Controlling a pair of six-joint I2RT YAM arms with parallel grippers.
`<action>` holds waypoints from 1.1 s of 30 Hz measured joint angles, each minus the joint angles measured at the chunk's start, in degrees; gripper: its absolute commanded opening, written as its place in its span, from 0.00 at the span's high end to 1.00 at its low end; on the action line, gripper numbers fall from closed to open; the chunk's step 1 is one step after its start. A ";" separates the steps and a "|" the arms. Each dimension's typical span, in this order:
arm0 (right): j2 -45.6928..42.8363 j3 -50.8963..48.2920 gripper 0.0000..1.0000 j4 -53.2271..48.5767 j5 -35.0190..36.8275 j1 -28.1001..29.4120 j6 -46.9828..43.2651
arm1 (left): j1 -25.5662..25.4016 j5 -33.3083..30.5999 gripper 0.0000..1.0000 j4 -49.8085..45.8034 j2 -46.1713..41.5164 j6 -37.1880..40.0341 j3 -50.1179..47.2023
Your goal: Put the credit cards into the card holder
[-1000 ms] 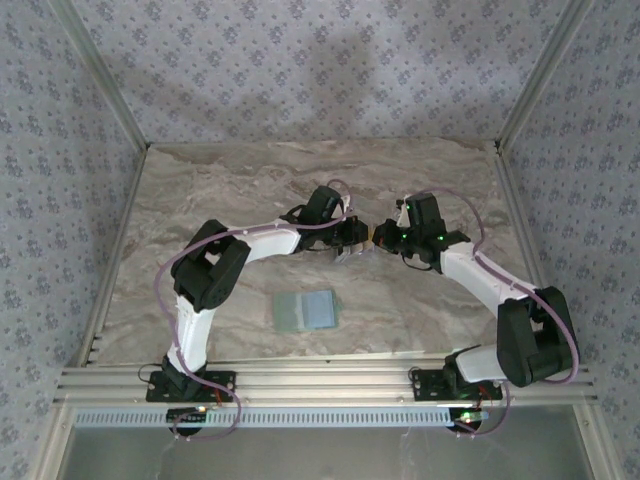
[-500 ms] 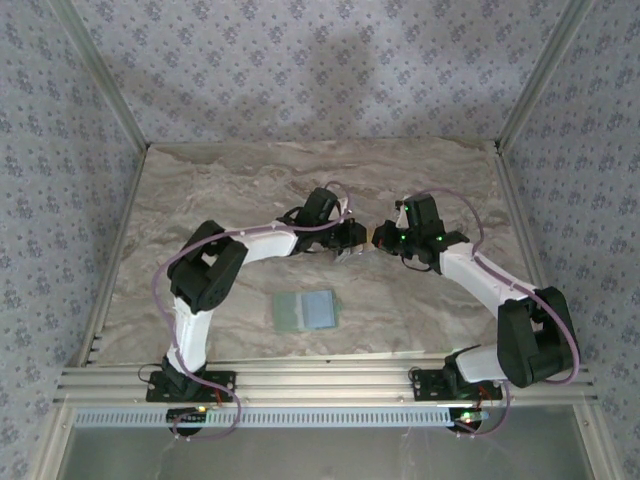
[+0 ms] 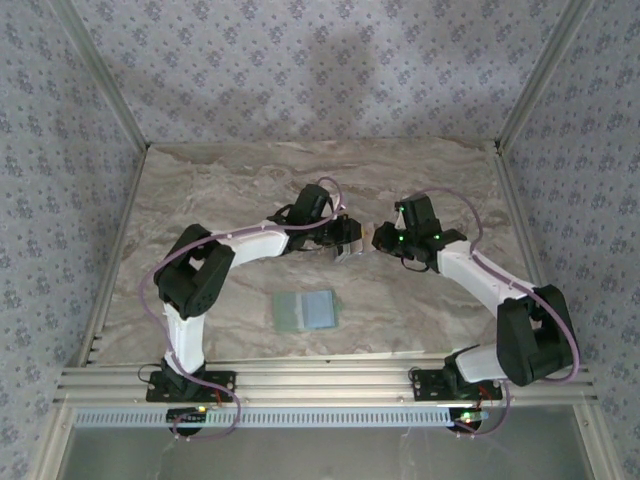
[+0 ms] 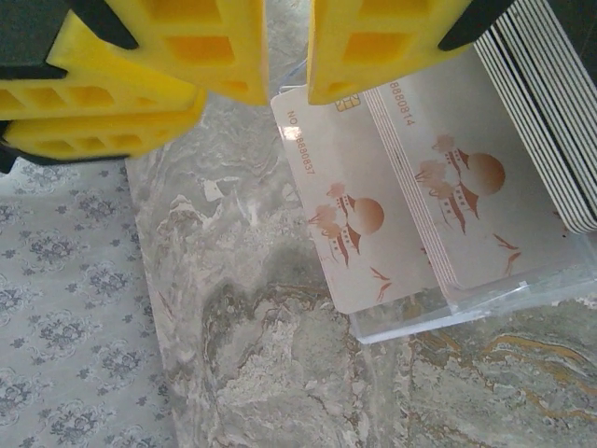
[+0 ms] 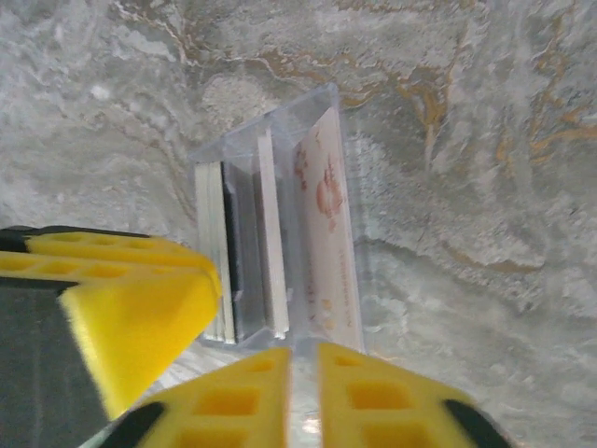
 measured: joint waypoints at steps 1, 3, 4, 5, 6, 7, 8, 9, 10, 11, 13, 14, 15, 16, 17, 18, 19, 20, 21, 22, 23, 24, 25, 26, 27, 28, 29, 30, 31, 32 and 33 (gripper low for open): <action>0.92 0.57 0.68 -0.24 0.52 0.09 -0.37 | 0.00 0.00 0.82 0.00 0.00 0.00 0.00; 3.06 1.62 0.59 -0.63 1.90 0.39 -1.11 | 0.07 0.00 0.82 -0.02 0.00 -0.02 0.00; 4.13 2.08 0.56 -1.03 2.71 0.68 -1.53 | 0.13 0.02 0.82 0.00 0.00 -0.02 0.00; 5.18 2.51 0.54 -1.36 3.34 1.05 -1.88 | 0.26 0.02 0.82 0.00 0.00 0.00 0.00; 6.29 3.04 0.54 -1.73 3.93 1.49 -2.23 | 0.28 0.04 0.82 -0.02 0.00 0.00 0.00; 7.41 3.50 0.54 -1.92 4.37 1.88 -2.49 | 0.39 0.04 0.82 -0.02 0.00 0.00 0.00; 8.26 3.91 0.54 -2.10 4.85 2.19 -2.64 | 0.42 0.04 0.82 -0.02 0.00 -0.02 0.00; 9.18 4.42 0.55 -2.32 5.53 2.54 -2.82 | 0.55 0.04 0.82 0.00 0.00 -0.02 0.00; 10.05 4.92 0.56 -2.51 6.32 2.84 -3.04 | 0.68 0.04 0.82 -0.02 0.00 -0.02 0.00; 10.56 5.18 0.57 -2.62 6.97 3.02 -3.26 | 0.79 0.04 0.82 -0.02 0.00 -0.02 0.00; 11.02 5.40 0.61 -3.02 8.50 3.37 -3.48 | 0.92 0.02 0.82 -0.02 0.00 0.00 0.00; 11.04 5.46 0.63 -3.28 9.29 3.54 -3.65 | 1.05 0.00 0.82 -0.02 0.00 0.04 0.00; 11.04 5.66 0.65 -3.61 10.23 3.80 -3.65 | 1.14 0.00 0.82 -0.07 0.00 0.15 0.00; 11.04 5.88 0.67 -3.72 11.26 4.09 -3.65 | 1.16 -0.02 0.82 -0.09 0.02 0.17 0.00; 10.99 6.01 0.70 -3.85 12.15 4.31 -3.65 | 1.22 0.00 0.82 -0.09 0.07 0.17 0.00; 10.93 6.12 0.74 -4.00 13.00 4.52 -3.74 | 1.31 0.00 0.82 -0.09 0.11 0.17 0.00; 10.82 6.19 0.77 -4.20 13.75 4.83 -3.76 | 1.31 0.00 0.82 -0.07 0.22 0.15 0.00; 10.64 6.19 0.79 -4.33 14.25 4.98 -3.80 | 1.36 0.00 0.82 -0.04 0.37 0.15 0.00; 10.34 6.19 0.81 -4.55 14.86 5.11 -3.78 | 1.42 -0.02 0.82 -0.04 0.61 0.17 0.00; 10.03 6.19 0.83 -4.81 15.30 5.11 -3.82 | 1.44 -0.02 0.82 -0.02 0.87 0.17 0.00; 9.66 6.19 0.85 -4.96 15.69 5.11 -3.87 | 1.51 -0.02 0.82 -0.04 1.20 0.17 -0.04; 9.29 6.21 0.88 -5.01 16.02 5.18 -3.89 | 1.53 -0.02 0.82 -0.04 1.51 0.17 -0.09; 8.92 6.21 0.89 -5.14 16.41 5.38 -3.93 | 1.53 -0.04 0.82 -0.07 1.84 0.17 -0.13; 8.68 6.21 0.90 -5.40 16.72 5.57 -4.09 | 1.55 -0.07 0.82 -0.07 2.03 0.17 -0.20; 8.55 6.21 0.91 -5.79 17.20 5.88 -4.15 | 1.66 -0.07 0.82 -0.09 2.23 0.17 -0.33; 8.46 6.21 0.94 -6.03 17.66 6.21 -4.20 | 1.77 -0.09 0.82 -0.17 2.40 0.17 -0.46; 8.33 6.21 0.95 -6.23 18.10 6.51 -4.33 | 1.84 -0.11 0.82 -0.31 2.56 0.17 -0.55; 8.11 6.21 0.98 -6.43 18.53 6.86 -4.37 | 1.92 -0.07 0.82 -0.28 2.71 0.17 -0.63; 7.89 6.23 0.99 -6.51 18.73 7.17 -4.22 | 2.01 0.02 0.82 -0.17 2.73 0.17 -0.70; 7.65 6.32 0.99 -6.69 18.99 7.48 -4.31 | 2.03 0.00 0.82 -0.07 2.71 0.20 -0.72; 7.37 6.43 1.00 -6.84 19.37 7.82 -4.31 | 2.03 -0.02 0.82 0.02 2.73 0.20 -0.72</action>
